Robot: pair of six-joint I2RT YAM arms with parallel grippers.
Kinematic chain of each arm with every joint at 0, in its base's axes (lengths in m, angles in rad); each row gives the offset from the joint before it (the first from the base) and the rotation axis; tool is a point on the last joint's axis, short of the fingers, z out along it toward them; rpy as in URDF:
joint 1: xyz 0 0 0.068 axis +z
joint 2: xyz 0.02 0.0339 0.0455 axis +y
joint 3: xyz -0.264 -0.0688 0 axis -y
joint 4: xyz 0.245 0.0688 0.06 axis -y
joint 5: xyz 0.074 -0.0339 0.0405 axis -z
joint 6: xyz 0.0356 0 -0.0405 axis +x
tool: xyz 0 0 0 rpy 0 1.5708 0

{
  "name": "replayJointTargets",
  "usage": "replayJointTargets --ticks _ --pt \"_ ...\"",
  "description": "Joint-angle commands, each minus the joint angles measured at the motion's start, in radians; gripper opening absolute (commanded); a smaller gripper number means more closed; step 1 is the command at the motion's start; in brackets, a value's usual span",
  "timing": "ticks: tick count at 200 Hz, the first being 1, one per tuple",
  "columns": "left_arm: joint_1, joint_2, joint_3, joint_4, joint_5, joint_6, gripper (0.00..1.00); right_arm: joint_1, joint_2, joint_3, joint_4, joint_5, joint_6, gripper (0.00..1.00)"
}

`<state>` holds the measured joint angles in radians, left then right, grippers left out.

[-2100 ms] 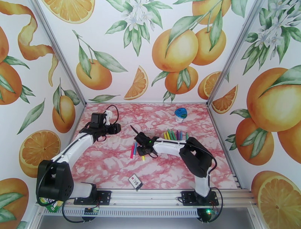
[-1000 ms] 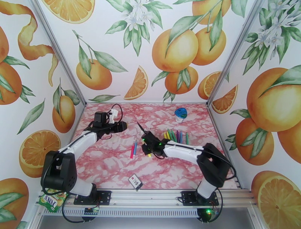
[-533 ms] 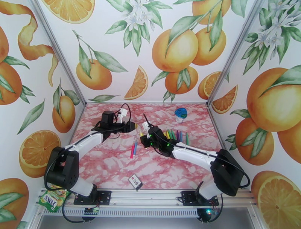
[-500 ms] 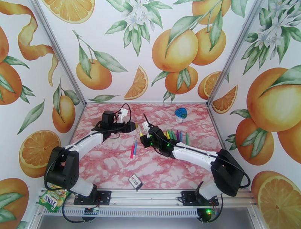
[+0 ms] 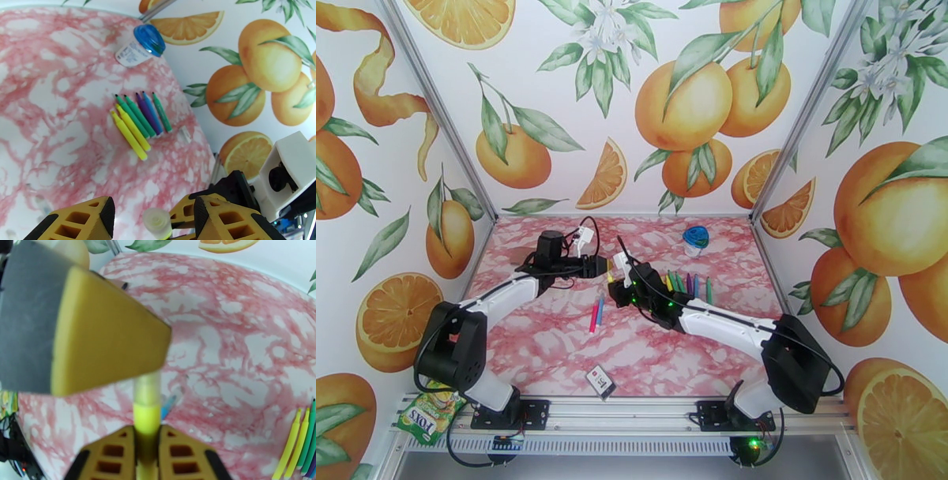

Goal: Open the pen caps

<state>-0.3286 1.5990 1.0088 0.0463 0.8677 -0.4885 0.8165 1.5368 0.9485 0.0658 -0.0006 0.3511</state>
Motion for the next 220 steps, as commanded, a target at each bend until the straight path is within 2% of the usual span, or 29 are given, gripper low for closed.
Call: replayJointTargets --ticks 1,50,100,154,166,190,220 --pt "-0.009 0.009 0.045 0.024 0.035 0.014 0.5 -0.002 -0.023 0.028 0.045 -0.015 -0.015 0.16" --pt "-0.018 0.021 0.063 0.006 0.05 0.025 0.4 -0.003 -0.026 0.028 0.052 0.0 -0.016 0.17" --pt "-0.029 0.037 0.081 -0.007 0.058 0.036 0.37 -0.004 -0.033 0.025 0.061 0.021 -0.019 0.17" --pt "-0.032 0.036 0.081 -0.014 0.055 0.042 0.18 -0.007 -0.036 0.016 0.07 0.031 -0.021 0.18" --pt "-0.033 0.036 0.082 -0.016 0.054 0.043 0.16 -0.011 -0.034 0.015 0.071 0.03 -0.02 0.21" --pt "-0.032 0.036 0.086 -0.02 0.051 0.042 0.11 -0.017 -0.026 0.01 0.074 0.015 -0.015 0.37" --pt "-0.032 0.033 0.097 -0.029 0.053 0.041 0.08 -0.024 0.004 0.014 0.069 -0.019 -0.009 0.4"
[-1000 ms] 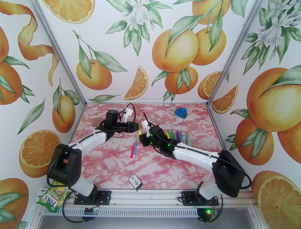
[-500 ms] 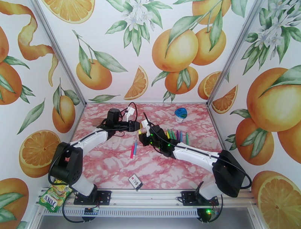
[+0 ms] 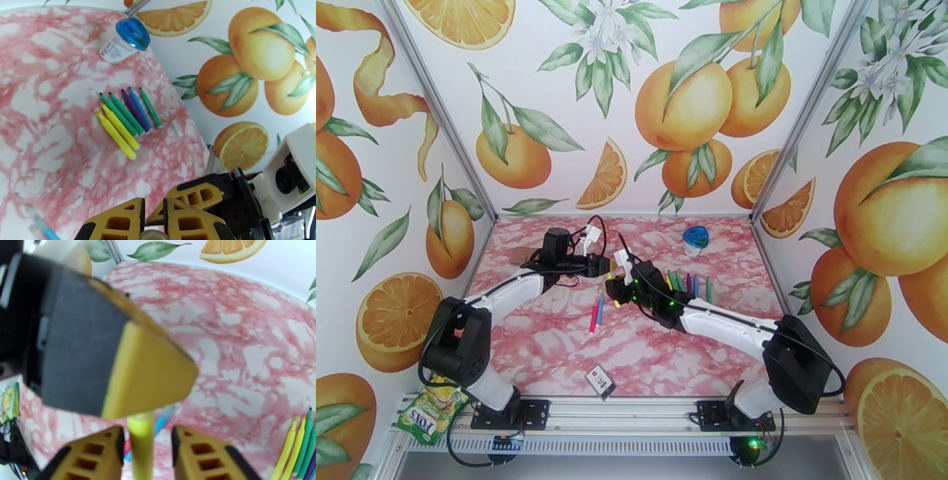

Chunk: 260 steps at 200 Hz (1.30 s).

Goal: Open the pen caps

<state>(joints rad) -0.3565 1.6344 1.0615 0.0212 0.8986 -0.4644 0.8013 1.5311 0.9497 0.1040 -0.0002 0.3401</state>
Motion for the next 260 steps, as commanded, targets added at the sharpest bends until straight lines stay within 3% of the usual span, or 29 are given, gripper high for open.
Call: replayJointTargets --ticks 1,71,123,198,260 --pt "-0.004 -0.002 0.044 -0.003 0.022 0.018 0.08 -0.009 0.011 0.014 0.032 -0.02 0.002 0.4" --pt "-0.005 -0.017 0.048 -0.015 0.01 0.016 0.07 -0.009 0.081 0.055 0.019 -0.129 0.0 0.39" --pt "-0.004 -0.032 0.052 -0.035 -0.036 0.018 0.03 -0.009 0.056 0.022 0.036 -0.113 -0.011 0.19" --pt "0.049 -0.067 0.04 -0.017 -0.186 -0.065 0.0 0.004 0.02 -0.053 0.043 -0.106 -0.073 0.07" --pt "0.072 -0.111 0.048 -0.069 -0.356 -0.071 0.0 0.027 0.018 -0.091 0.046 -0.084 -0.106 0.04"
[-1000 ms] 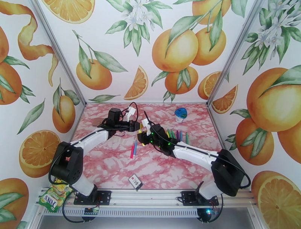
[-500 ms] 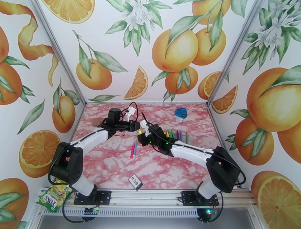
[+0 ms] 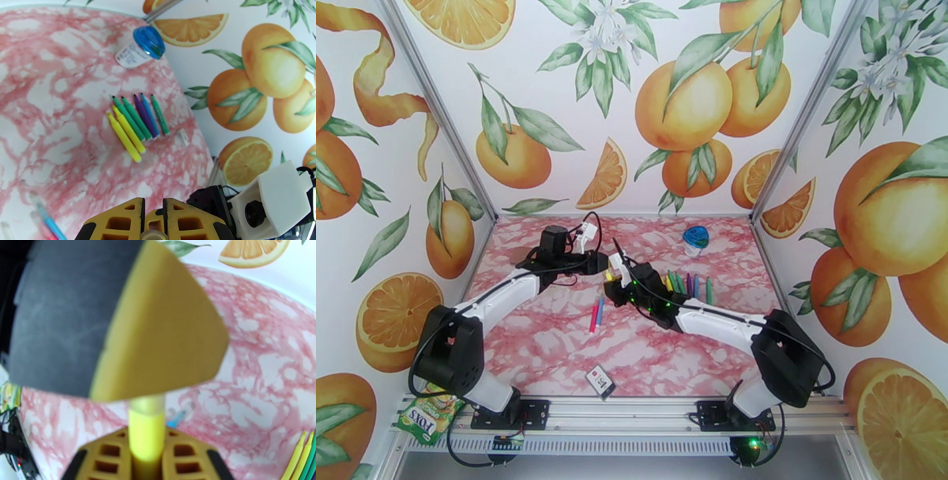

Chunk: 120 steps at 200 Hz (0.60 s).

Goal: Open the pen caps

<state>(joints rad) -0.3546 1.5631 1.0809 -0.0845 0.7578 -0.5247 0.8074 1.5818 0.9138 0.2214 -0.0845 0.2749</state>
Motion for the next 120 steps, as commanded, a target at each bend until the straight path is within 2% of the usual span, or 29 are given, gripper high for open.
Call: replayJointTargets --ticks 1,42,120 --pt "0.071 -0.04 0.028 0.036 -0.217 -0.011 0.0 0.022 -0.032 -0.055 -0.071 0.001 -0.04 0.04" --pt "0.102 -0.031 0.027 0.046 -0.257 -0.05 0.0 0.021 -0.044 -0.085 -0.062 0.004 -0.051 0.02" --pt "0.128 -0.003 0.04 0.051 -0.265 -0.074 0.0 0.022 -0.052 -0.139 -0.005 -0.006 -0.054 0.0"
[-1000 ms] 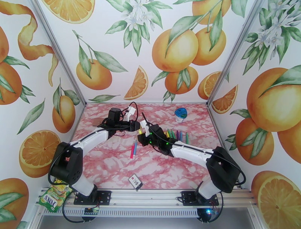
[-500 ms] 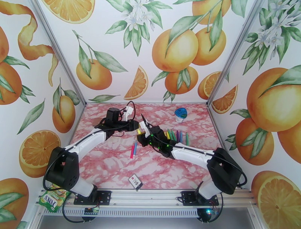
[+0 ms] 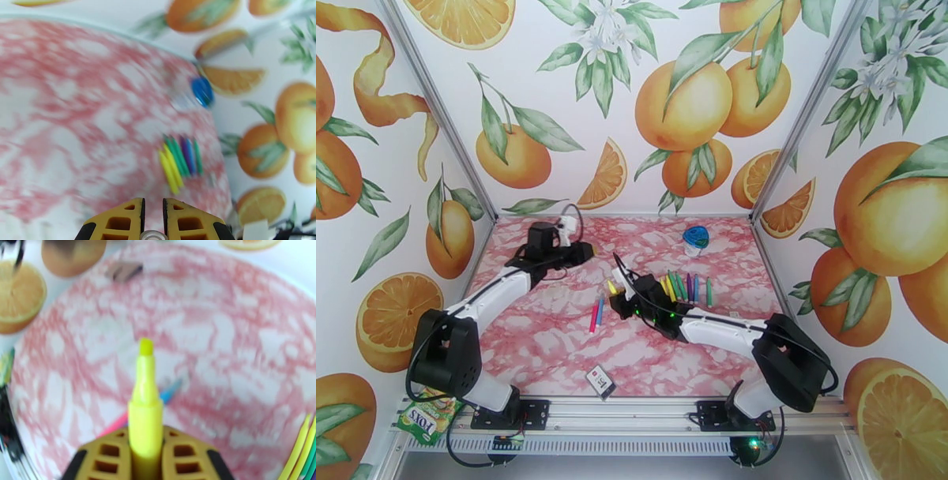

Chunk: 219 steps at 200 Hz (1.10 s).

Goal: Open the pen caps

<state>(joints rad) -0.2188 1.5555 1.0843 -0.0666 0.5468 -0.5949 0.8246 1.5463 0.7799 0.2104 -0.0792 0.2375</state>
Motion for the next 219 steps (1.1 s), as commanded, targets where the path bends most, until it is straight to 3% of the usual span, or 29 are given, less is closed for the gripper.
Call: replayJointTargets --ticks 1,32,55,97,219 --pt "-0.008 0.005 0.037 0.033 -0.053 -0.003 0.0 0.004 -0.017 -0.006 0.006 -0.011 -0.018 0.0" --pt "-0.01 0.032 0.085 -0.051 -0.025 0.057 0.0 -0.01 -0.014 -0.009 0.012 0.015 0.01 0.0" --pt "-0.023 0.059 0.135 -0.206 -0.016 0.171 0.0 -0.045 -0.01 -0.005 0.02 0.029 0.052 0.02" --pt "-0.072 0.114 0.212 -0.499 -0.137 0.351 0.0 -0.129 -0.002 0.003 -0.017 0.108 0.114 0.04" --pt "-0.163 0.298 0.244 -0.676 -0.265 0.442 0.0 -0.252 0.16 0.167 -0.263 0.265 0.153 0.05"
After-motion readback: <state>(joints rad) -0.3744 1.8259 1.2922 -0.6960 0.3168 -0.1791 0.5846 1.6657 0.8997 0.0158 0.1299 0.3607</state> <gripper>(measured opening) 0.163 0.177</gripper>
